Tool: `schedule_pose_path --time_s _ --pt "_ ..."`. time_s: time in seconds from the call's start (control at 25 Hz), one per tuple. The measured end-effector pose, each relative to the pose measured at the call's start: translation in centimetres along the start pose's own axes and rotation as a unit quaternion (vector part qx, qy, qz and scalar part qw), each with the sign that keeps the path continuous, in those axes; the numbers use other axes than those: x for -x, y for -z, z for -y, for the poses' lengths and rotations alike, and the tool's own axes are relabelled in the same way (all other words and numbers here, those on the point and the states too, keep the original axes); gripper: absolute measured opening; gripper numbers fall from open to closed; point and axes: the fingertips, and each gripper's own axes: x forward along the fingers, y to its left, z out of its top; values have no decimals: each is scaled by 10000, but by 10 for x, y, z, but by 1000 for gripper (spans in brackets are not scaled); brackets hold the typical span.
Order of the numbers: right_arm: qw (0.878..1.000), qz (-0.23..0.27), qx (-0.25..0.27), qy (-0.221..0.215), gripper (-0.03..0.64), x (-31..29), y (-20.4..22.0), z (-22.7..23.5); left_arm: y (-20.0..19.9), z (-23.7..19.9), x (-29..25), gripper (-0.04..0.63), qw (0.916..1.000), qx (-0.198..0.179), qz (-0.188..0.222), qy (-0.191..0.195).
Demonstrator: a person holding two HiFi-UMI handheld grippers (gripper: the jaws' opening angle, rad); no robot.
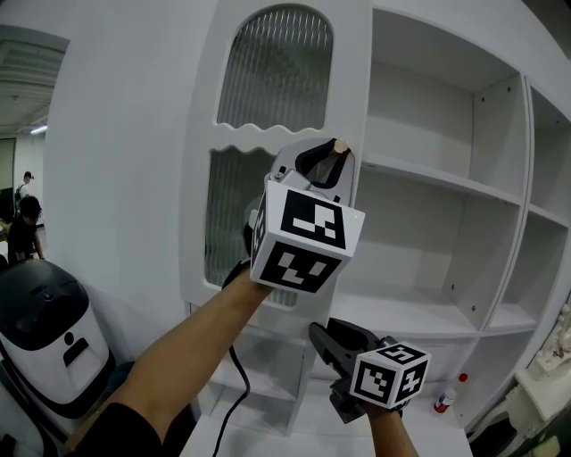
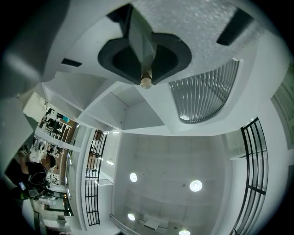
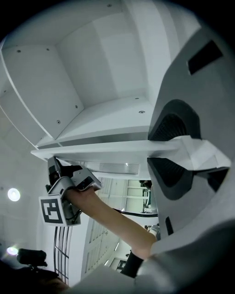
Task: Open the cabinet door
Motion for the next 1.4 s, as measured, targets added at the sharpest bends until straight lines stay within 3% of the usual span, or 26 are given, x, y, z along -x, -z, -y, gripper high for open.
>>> schedule_pose_path --time_s 0.52,0.88,1.4 --pt "9998 -37 180 -101 107 1 -1 1 7 1 9 80 9999 19 -143 -52" --pt "9994 -71 187 -276 101 0 -1 -1 28 0 37 78 9964 -7 -710 -456" --pt "9974 -102 182 -690 87 9 -1 -9 74 20 101 54 9836 401 -1499 -920"
